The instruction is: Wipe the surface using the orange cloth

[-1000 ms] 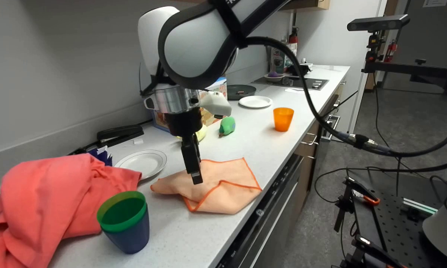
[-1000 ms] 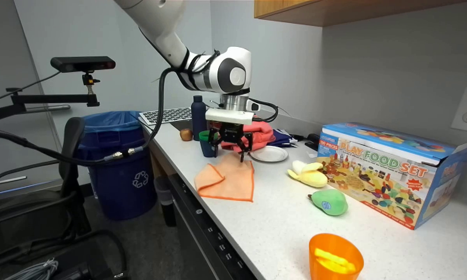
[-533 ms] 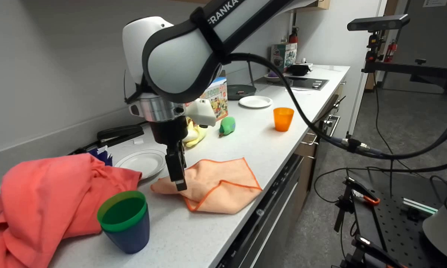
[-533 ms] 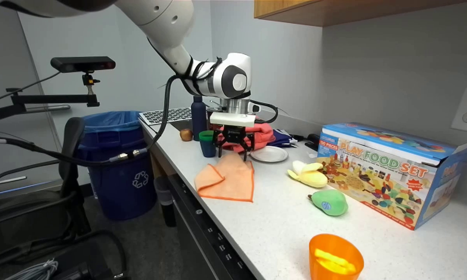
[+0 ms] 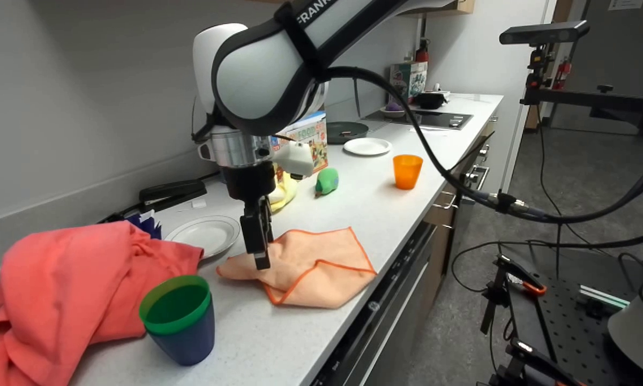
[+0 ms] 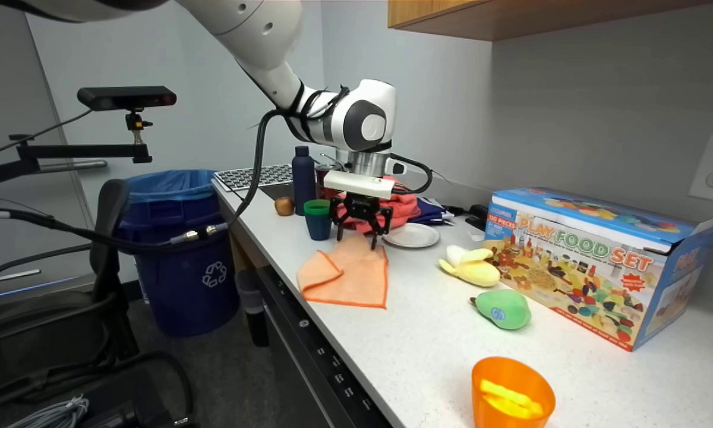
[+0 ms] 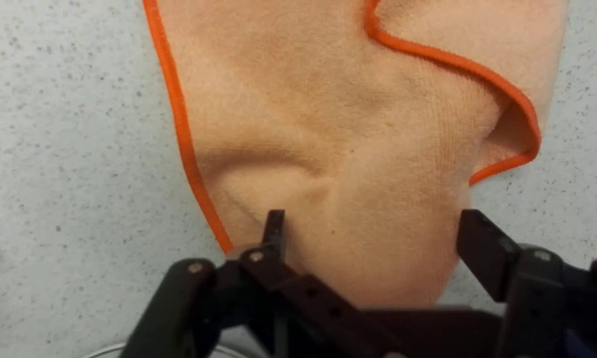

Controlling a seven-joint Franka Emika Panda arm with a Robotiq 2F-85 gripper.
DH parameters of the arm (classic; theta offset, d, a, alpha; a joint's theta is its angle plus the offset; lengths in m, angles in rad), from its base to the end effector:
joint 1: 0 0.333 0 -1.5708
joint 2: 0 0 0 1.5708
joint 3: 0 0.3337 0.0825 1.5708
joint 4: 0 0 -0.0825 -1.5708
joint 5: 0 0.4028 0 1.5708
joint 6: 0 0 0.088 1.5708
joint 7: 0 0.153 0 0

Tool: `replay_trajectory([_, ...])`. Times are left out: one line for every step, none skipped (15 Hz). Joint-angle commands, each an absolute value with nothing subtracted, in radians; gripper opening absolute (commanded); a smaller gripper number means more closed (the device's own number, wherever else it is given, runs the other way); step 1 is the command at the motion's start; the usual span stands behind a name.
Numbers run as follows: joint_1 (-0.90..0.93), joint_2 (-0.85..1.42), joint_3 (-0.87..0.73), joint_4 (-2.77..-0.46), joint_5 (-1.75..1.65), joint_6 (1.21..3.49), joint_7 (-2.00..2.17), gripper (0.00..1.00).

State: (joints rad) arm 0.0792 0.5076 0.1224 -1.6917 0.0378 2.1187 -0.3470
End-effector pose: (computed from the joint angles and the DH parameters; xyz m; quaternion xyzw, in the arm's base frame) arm 0.6710 0.1343 0.2574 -0.9653 -0.2540 0.0352 0.0484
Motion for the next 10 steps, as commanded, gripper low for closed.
replay_trajectory([0.052, 0.459, 0.139, -1.746, 0.072, 2.130, -0.349, 0.56])
replay_trajectory([0.048, 0.452, 0.140, -1.757, 0.080, 2.133, -0.353, 0.49])
replay_trajectory([0.045, 0.445, 0.141, -1.767, 0.085, 2.135, -0.356, 0.40])
replay_trajectory([0.051, 0.470, 0.141, -1.735, 0.085, 2.126, -0.349, 0.34])
replay_trajectory([0.051, 0.468, 0.142, -1.738, 0.088, 2.127, -0.350, 0.25])
replay_trajectory([0.051, 0.469, 0.142, -1.736, 0.091, 2.127, -0.350, 0.18])
replay_trajectory([0.052, 0.469, 0.143, -1.738, 0.092, 2.132, -0.350, 0.10])
replay_trajectory([0.052, 0.471, 0.144, -1.737, 0.093, 2.133, -0.351, 0.03])
replay_trajectory([0.053, 0.472, 0.144, -1.736, 0.091, 2.136, -0.351, 0.00])
replay_trajectory([0.054, 0.472, 0.145, -1.737, 0.088, 2.142, -0.351, 0.00])
